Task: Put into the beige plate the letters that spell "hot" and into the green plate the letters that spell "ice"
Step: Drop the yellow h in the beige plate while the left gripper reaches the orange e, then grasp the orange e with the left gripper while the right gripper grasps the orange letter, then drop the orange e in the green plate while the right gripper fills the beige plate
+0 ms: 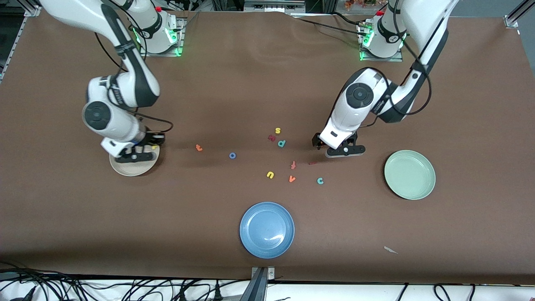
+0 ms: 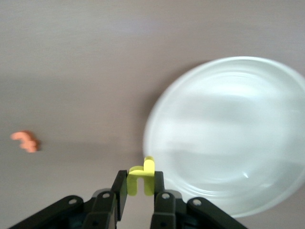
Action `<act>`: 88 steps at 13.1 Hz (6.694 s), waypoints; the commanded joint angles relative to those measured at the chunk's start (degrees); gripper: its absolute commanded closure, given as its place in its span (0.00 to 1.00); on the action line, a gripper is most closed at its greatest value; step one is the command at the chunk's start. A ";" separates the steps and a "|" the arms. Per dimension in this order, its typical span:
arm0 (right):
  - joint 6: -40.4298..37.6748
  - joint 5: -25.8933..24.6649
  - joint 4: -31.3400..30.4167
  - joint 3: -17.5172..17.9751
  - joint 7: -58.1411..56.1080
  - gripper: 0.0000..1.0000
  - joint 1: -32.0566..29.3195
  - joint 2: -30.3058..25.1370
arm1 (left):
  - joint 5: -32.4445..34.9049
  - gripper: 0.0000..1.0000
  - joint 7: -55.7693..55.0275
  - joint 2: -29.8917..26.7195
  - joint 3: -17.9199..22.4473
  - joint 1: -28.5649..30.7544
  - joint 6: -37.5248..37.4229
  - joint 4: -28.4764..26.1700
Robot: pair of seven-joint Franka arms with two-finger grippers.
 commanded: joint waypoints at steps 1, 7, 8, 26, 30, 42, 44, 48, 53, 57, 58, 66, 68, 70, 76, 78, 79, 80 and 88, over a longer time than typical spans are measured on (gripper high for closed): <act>0.18 -0.60 0.11 -6.05 -6.56 0.90 -0.41 0.98 | 3.27 0.00 -1.48 3.19 0.02 -0.42 1.35 1.39; 5.02 -0.43 0.64 -7.48 -12.13 0.87 -5.07 6.87 | 5.92 0.00 -1.66 6.81 0.10 -2.00 2.41 1.47; 5.02 -0.25 0.73 -7.48 -12.04 0.84 -5.07 7.05 | 5.92 0.02 -1.74 7.07 0.28 -2.27 2.41 1.47; -8.63 0.36 7.76 13.96 6.24 0.01 -3.67 0.01 | 8.29 0.54 -5.44 8.74 0.37 -3.68 1.18 1.47; -2.20 0.10 7.50 13.97 6.42 0.06 0.03 4.32 | 8.20 0.62 -5.61 8.74 0.37 -3.59 1.01 1.39; 15.90 -3.76 0.12 12.82 9.94 0.18 3.02 9.69 | 8.29 0.77 -4.91 8.57 0.54 -3.24 0.13 1.56; 18.81 -3.94 -1.02 12.39 9.76 0.18 2.93 10.48 | 8.29 0.79 -4.73 8.21 0.46 -2.72 -0.40 2.26; 20.14 -3.94 -1.47 12.38 10.11 0.33 3.10 11.10 | 8.20 0.80 -0.62 6.46 0.37 -1.05 -7.58 6.21; 20.14 -3.94 -1.73 12.30 10.20 0.62 3.02 11.10 | 7.41 0.80 12.20 3.91 0.19 5.54 -10.51 7.54; 19.97 -3.94 -1.82 12.30 10.37 0.72 3.02 10.84 | 7.76 0.81 24.85 2.50 0.19 11.95 -11.03 7.63; 19.70 -3.94 -1.91 12.30 10.37 0.73 3.02 10.57 | 8.20 0.81 27.76 2.50 0.28 13.36 -11.64 7.63; 5.75 -3.94 -1.20 7.65 9.94 0.78 2.93 2.15 | 8.82 0.75 54.40 4.43 0.98 25.58 -11.48 8.94; 0.57 -3.94 -1.03 2.92 5.83 0.78 2.93 -0.67 | 8.91 0.18 55.38 4.96 1.60 25.41 -11.30 9.29; 0.45 -3.94 -1.03 -1.92 0.12 0.78 2.84 -0.42 | 8.04 0.00 54.51 4.70 1.25 24.89 -11.56 10.17; 6.60 -3.85 -1.29 -6.60 -5.27 0.74 1.70 6.26 | 7.94 0.00 37.85 4.52 -1.04 18.23 -11.65 10.44; 6.52 -3.85 -1.20 -6.51 -5.27 0.53 1.70 6.09 | 7.68 0.00 31.77 4.87 -1.12 15.50 -11.65 10.70; 6.08 -3.33 -1.12 -6.51 -4.57 0.11 1.70 5.65 | 6.37 0.00 29.30 5.13 -1.13 14.00 -11.65 10.88; 5.38 -2.98 -1.20 -6.34 -4.13 0.03 1.70 4.17 | 5.05 0.00 27.02 5.49 -1.04 12.60 -11.65 11.31; 1.59 -2.01 -0.68 9.37 17.88 0.03 1.96 0.90 | 2.58 0.00 7.69 12.60 -1.04 3.10 -11.65 19.93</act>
